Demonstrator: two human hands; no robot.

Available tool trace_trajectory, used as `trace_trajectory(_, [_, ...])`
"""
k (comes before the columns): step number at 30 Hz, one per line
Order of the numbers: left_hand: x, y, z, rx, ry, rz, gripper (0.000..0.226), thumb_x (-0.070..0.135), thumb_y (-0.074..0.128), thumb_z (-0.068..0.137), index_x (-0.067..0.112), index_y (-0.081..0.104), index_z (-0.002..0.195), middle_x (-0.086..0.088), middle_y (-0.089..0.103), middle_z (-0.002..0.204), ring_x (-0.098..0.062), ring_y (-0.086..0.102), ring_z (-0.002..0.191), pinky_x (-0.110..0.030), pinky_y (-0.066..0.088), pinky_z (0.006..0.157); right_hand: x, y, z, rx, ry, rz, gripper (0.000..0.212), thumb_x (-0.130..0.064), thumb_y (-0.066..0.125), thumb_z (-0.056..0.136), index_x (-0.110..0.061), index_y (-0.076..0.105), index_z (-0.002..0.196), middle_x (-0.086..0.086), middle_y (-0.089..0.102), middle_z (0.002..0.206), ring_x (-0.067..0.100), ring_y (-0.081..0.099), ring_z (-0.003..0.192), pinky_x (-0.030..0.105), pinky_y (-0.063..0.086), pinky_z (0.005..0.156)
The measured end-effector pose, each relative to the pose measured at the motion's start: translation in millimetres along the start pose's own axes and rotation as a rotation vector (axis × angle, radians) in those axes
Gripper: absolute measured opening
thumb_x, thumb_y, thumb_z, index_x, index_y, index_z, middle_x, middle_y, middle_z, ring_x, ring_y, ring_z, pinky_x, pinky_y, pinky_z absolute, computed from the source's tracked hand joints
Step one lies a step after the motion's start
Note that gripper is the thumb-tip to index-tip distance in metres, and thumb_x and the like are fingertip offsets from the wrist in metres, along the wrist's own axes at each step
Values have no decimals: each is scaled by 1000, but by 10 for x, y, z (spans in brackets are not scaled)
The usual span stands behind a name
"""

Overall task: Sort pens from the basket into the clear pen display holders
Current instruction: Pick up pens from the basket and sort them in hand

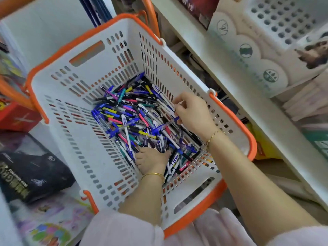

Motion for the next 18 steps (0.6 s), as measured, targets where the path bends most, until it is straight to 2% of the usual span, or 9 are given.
trace_trajectory(3, [-28,64,-55,-32,-3,34,100,65,75,67,3,27,129,-20,35,137,-36,39,126,-44,41,102,0,9,-15,-7,9,11,21,-8,45,94,-15,61,106,3,66,92,25,67,72,47,56,71])
trace_trajectory(6, [-32,73,-69,-14,23,-11,91,57,75,71,2,28,126,-20,37,134,-35,41,125,-44,43,98,15,-13,-12,-1,21,24,22,-9,45,94,-15,62,107,3,66,100,22,66,80,45,56,77])
trace_trajectory(8, [5,52,-86,0,56,-54,86,50,76,75,1,29,128,-20,39,136,-35,43,125,-45,45,97,28,-25,-17,9,25,30,22,-9,45,94,-14,62,107,4,66,102,21,65,87,44,55,81])
trace_trajectory(13, [121,5,-78,-56,126,-225,76,37,73,82,1,33,136,-18,47,137,-36,52,121,-44,48,92,49,-43,-43,22,18,31,22,-9,44,94,-14,62,107,4,66,101,22,65,85,45,55,79])
trace_trajectory(16, [141,-36,-56,-105,136,-284,70,32,70,84,2,35,137,-17,57,122,-35,61,103,-43,54,82,52,-42,-50,28,18,26,21,-9,45,94,-14,62,106,4,66,97,22,65,83,46,55,77])
trace_trajectory(18, [160,-53,-56,-162,122,-337,75,29,68,85,2,30,143,-15,60,108,-32,62,90,-39,52,72,38,-40,-56,24,17,25,21,-8,45,93,-14,62,105,4,66,95,22,65,82,46,55,77])
Point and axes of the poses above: each hand's wrist, its own z-axis towards the middle knuckle, its own y-axis out of the palm, x = y × z, the point moved 9 cm from there along z, towards the middle knuckle
